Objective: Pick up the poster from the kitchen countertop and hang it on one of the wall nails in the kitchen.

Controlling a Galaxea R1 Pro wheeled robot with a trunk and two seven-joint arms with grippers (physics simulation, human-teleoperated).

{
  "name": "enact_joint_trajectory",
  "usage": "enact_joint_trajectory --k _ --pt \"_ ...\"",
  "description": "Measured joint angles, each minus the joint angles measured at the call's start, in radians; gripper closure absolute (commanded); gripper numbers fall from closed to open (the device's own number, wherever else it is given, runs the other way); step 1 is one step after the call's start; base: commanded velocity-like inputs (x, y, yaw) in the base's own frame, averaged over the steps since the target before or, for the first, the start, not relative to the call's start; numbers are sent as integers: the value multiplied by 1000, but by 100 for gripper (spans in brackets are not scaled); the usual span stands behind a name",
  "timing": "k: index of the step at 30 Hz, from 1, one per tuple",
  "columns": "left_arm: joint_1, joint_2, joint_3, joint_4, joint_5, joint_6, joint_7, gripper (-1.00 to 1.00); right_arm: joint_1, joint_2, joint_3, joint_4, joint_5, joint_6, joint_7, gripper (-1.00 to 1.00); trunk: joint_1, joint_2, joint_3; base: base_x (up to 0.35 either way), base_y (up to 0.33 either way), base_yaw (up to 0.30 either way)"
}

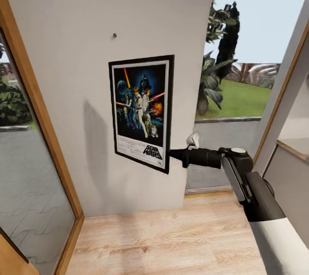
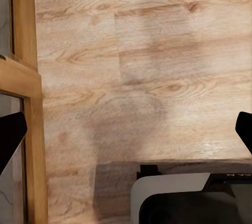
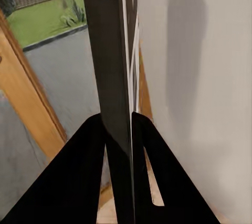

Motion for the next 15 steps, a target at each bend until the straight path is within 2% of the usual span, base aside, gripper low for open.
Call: enact_joint_trajectory --k 2,3,5,7,11,15 --pt "0 0 0 0 0 0 0 -100 -49 0 0 5 -5 22 49 100 0 0 0 0 0 0" --pt "0 0 0 0 0 0 0 -100 -50 0 0 5 2 21 50 100 0 0 0 0 0 0" --pt "0 0 0 0 0 0 0 -100 -121 0 0 35 -3 51 101 100 0 0 0 0 0 0" --pt "0 0 0 0 0 0 0 -100 -165 0 0 55 -2 90 133 100 0 0 0 0 0 0" --pt "0 0 0 0 0 -1 0 -100 -234 1 0 74 -5 144 191 100 0 0 0 0 0 0" --pt "0 0 0 0 0 -1 0 -100 -293 3 0 80 -5 159 221 100 0 0 0 0 0 0"
